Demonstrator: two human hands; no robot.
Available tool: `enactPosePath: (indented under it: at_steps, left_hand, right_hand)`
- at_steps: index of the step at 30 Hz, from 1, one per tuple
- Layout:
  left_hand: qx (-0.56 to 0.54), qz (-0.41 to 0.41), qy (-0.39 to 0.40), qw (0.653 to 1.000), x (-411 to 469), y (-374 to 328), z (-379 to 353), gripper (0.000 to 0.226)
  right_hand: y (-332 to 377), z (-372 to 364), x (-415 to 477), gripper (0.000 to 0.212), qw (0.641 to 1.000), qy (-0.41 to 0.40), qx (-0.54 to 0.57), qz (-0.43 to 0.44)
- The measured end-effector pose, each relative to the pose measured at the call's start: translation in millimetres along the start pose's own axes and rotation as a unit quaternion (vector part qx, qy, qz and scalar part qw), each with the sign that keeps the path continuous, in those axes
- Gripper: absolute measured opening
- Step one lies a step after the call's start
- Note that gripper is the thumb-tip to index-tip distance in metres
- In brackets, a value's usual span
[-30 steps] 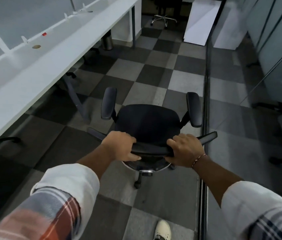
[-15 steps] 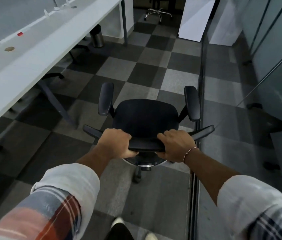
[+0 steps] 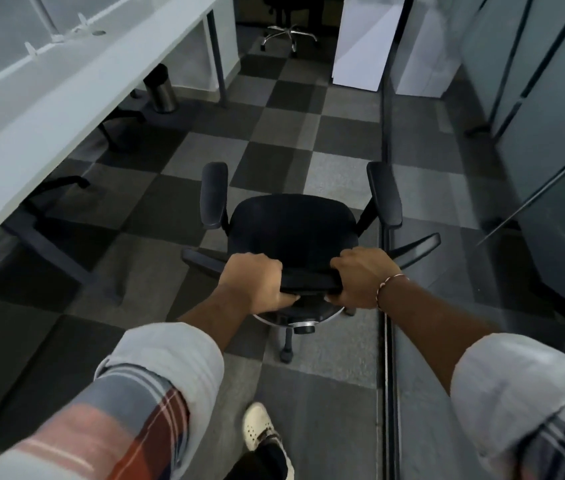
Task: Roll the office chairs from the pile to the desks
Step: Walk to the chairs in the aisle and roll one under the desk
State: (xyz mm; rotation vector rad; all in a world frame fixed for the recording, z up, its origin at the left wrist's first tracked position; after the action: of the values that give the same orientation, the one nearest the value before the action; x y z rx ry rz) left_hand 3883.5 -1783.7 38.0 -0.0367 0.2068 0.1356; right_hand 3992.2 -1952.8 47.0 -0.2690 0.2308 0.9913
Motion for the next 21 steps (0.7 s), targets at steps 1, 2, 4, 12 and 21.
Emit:
enactPosePath:
  at_steps: [1,2,4,12,21]
  left_hand:
    - [-0.003,-0.002,0.003,1.0,17,0,3,0.048]
    - [-0.006,-0.004,0.005,1.0,30,1,7,0.047]
    - [-0.013,-0.014,0.004,1.0,63,4,14,0.048]
    - [0.01,-0.016,-0.05,0.999,178,11,37,0.052]
    - [0.006,0.027,-0.032,0.999,335,10,65,0.05]
  right_hand:
    - [-8,2,12,0.049,1.0,0.002,0.008,-0.009]
    - [-13,5,20,0.047,1.0,0.0,0.017,-0.015]
    - [-30,11,43,0.044,0.999,-0.004,0.03,-0.022]
    - [-117,27,127,0.044,1.0,0.018,0.023,-0.012]
    - [-244,46,241,0.045,0.999,0.032,-0.012,0.01]
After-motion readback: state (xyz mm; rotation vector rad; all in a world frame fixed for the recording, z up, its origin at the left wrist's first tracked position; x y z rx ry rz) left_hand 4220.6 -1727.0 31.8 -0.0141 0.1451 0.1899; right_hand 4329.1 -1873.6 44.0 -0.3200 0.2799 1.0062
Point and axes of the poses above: each hand's wrist, its own x-axis towards the middle knuckle, its own z-axis out of the back of the hand, y = z × x, the point moved 3 cm from there along x, towards the middle knuckle, and after that the axes turned 5 degrees about y, right-handed, at the moved point
